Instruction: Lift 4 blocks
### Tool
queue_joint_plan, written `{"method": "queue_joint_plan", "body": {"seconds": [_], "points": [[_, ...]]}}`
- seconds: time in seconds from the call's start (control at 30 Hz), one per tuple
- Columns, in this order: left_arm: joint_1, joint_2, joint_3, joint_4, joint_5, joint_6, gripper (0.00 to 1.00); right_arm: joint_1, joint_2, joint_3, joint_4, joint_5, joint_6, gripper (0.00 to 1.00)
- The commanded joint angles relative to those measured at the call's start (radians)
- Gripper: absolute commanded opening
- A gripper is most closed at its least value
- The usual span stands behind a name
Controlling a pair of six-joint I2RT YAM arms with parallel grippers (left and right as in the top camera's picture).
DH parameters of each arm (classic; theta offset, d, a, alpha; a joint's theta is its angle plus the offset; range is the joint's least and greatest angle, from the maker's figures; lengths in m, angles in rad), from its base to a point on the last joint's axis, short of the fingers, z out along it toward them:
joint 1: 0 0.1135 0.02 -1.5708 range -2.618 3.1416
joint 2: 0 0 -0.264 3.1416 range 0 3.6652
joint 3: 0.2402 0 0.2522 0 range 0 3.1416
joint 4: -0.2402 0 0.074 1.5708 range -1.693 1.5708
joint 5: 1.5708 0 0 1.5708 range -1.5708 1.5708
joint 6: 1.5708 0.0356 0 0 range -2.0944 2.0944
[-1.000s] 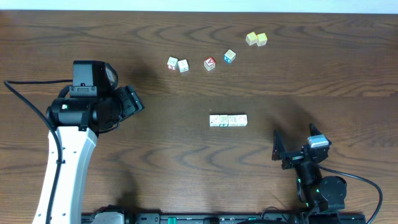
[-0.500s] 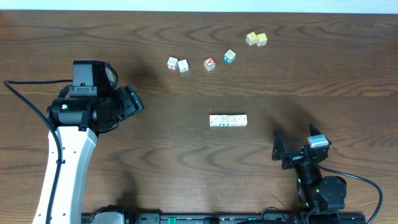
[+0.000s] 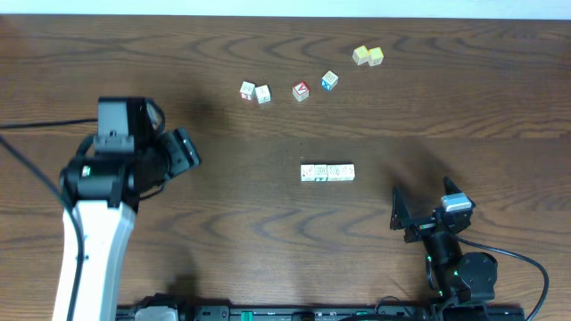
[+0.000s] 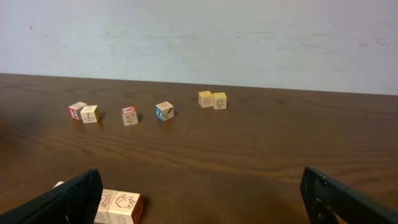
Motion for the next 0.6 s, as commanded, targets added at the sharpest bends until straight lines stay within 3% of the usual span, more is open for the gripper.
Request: {"method": "queue_joint_plan", "body": {"seconds": [0.0,0.37,0.57], "points": [[0.003,-0.113,-0.094,0.035,-0.031,0.091,0.78,-0.010,-0.006,-0.002,-0.004,0.002,-0.018,0.99],[0.003,-0.485,-0.448,0.314,0.071,0.256,0.79,-0.010,-0.006,-0.002,-0.004,0.002,-0.018,0.99],[0.003,-0.753,-0.629,0.391,0.071,0.303,0.78,-0.010,-0.006,-0.002,-0.004,0.002,-0.018,0.99]]}}
